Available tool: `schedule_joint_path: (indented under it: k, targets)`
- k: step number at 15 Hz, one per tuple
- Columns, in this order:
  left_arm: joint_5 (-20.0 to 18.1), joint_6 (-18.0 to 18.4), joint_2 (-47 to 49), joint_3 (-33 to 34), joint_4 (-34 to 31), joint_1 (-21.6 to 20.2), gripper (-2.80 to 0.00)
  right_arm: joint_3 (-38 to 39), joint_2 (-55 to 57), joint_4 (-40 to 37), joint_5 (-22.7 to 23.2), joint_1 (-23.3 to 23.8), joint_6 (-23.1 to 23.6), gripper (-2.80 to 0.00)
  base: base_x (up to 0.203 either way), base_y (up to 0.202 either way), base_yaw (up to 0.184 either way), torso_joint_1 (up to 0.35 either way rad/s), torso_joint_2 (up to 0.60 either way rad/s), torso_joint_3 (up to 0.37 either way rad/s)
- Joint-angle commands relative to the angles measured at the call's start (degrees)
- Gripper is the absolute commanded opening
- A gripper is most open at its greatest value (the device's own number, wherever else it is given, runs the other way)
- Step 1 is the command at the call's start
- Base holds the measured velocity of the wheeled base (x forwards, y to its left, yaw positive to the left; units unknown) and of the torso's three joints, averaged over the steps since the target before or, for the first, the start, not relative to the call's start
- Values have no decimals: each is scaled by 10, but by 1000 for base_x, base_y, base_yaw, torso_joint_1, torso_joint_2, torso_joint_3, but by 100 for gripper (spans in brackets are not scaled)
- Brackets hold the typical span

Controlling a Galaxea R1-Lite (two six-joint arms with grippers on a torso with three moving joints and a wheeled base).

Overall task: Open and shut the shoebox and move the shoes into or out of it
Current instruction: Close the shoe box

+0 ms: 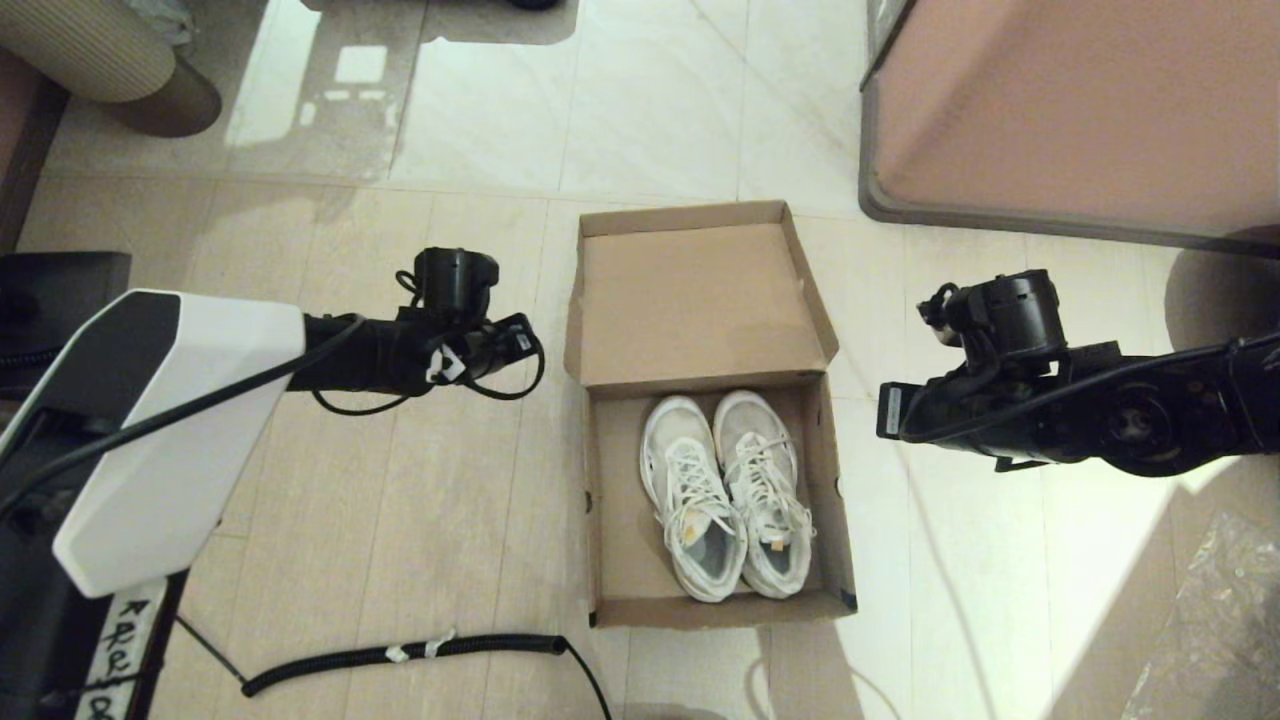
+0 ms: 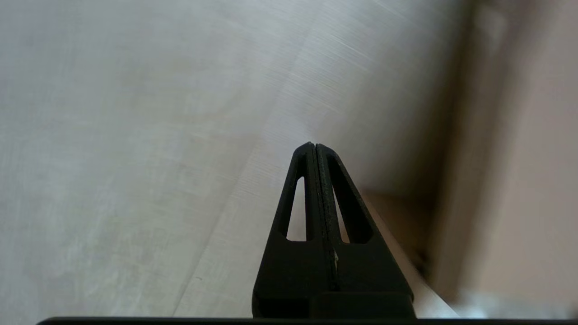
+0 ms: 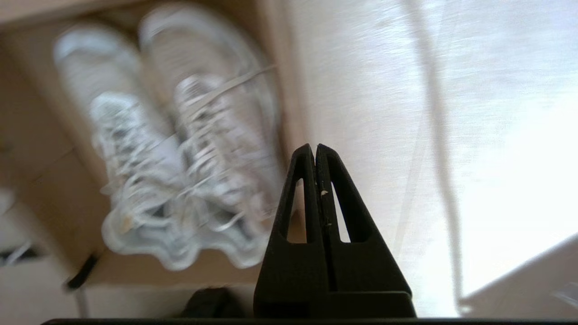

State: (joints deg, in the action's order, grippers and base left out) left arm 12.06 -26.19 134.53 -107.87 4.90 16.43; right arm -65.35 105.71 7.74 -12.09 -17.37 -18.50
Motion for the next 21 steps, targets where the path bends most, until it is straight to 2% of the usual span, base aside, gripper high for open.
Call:
schedule_joint_path:
  k: [1,3,6,8,11,13,14,16,18,21]
  targets:
    - [4,-27,1,1,0,-13,-280,-2,-17,-1,-11,12,17,-280,0,0,0,0,0,0]
    - [3,-42,-4,3,-1,-32,-280,-3,-17,0,-16,16,47,-280,0,0,0,0,0,0]
    - [-6,-44,7,2,2,-44,-280,0,-15,0,-16,29,49,-280,0,0,0,0,0,0]
    - [-24,-44,13,0,2,-43,-280,-2,-8,1,-16,64,49,-280,0,0,0,0,0,0]
    - [-30,-41,17,1,-3,-39,-280,-16,-1,2,-6,119,60,-280,0,0,0,0,0,0]
    - [-60,-26,16,3,-5,-39,-280,-23,5,2,25,155,73,-280,0,0,0,0,0,0]
    - [-70,-6,17,3,-4,-39,-280,-23,8,3,36,170,82,-280,0,0,0,0,0,0]
    - [-91,16,23,-1,-4,-39,-280,-29,16,6,51,185,86,-280,0,0,0,0,0,0]
    - [-105,17,24,-10,-7,-39,-280,-58,32,11,59,201,88,-280,0,0,0,0,0,0]
    - [-104,17,6,-10,-24,-39,-280,-94,45,10,64,202,93,-280,0,0,0,0,0,0]
